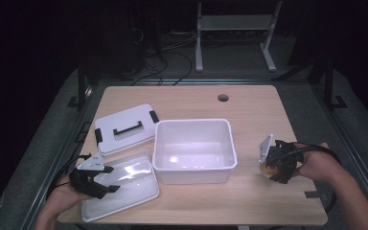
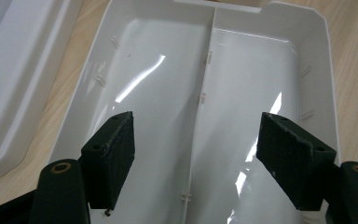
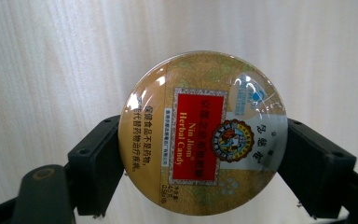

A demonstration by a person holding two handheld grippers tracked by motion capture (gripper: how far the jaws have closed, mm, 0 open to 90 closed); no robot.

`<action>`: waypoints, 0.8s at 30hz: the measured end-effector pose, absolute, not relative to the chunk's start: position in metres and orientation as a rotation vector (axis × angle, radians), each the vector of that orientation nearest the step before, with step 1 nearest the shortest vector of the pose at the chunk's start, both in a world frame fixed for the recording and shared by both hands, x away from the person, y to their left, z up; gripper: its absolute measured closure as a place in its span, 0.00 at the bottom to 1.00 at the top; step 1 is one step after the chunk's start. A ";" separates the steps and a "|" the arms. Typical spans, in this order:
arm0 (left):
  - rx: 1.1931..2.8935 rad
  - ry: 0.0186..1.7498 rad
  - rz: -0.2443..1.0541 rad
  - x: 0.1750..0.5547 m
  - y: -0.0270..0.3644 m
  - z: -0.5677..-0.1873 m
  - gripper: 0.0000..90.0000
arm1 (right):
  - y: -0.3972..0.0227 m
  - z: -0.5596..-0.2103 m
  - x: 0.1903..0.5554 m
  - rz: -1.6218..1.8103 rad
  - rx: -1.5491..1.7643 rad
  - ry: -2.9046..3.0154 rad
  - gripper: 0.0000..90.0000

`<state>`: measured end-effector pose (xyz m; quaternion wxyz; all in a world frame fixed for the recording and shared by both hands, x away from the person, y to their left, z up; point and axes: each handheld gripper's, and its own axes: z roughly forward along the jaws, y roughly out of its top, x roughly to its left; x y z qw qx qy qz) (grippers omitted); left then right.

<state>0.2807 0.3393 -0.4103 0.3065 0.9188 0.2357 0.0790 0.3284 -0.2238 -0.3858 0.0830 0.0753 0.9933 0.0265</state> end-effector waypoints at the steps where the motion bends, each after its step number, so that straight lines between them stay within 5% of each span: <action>1: 2.429 0.630 0.210 0.280 0.340 -0.410 0.30 | -0.223 -0.380 0.329 0.077 0.216 2.956 0.23; 24: 2.407 0.630 0.203 0.277 0.346 -0.409 0.28 | -0.176 -0.281 0.348 0.100 0.002 2.861 0.23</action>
